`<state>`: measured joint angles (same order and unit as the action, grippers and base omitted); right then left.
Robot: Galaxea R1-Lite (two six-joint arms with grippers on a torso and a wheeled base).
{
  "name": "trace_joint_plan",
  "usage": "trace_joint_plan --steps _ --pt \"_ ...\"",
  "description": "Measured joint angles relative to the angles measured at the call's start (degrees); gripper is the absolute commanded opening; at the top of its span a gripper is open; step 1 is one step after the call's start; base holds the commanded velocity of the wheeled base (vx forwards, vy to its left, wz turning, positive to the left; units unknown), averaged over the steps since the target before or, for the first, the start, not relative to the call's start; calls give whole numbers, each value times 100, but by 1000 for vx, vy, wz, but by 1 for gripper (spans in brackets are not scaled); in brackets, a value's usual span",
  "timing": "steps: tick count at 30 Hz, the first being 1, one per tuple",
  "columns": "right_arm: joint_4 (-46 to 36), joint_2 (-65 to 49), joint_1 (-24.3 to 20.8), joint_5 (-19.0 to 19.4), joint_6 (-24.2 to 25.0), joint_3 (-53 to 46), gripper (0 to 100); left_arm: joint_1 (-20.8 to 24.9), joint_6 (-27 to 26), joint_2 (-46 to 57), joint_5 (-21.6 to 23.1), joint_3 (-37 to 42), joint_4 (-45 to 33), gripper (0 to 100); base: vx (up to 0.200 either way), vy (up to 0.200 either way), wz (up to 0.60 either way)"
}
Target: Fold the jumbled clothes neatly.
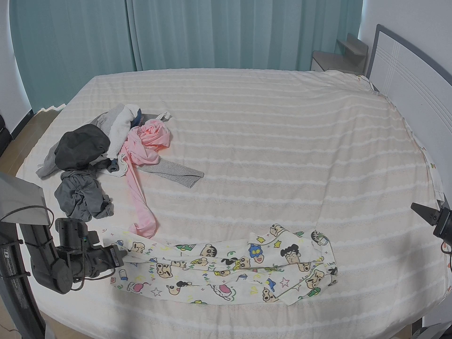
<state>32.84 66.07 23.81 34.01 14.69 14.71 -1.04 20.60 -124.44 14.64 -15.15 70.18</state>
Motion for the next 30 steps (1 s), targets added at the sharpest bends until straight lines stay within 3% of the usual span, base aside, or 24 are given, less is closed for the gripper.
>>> trace_joint_plan --steps 19,24,30 --pt "0 35 0 17 -2 -5 100 -3116 -468 525 1629 234 112 0 0 0 0" --pt "6 71 0 22 -5 -5 100 -3209 -464 722 1699 243 98 0 0 0 0" --pt "11 93 0 22 -5 5 100 -2520 -213 1108 1598 315 73 0 0 0 0"
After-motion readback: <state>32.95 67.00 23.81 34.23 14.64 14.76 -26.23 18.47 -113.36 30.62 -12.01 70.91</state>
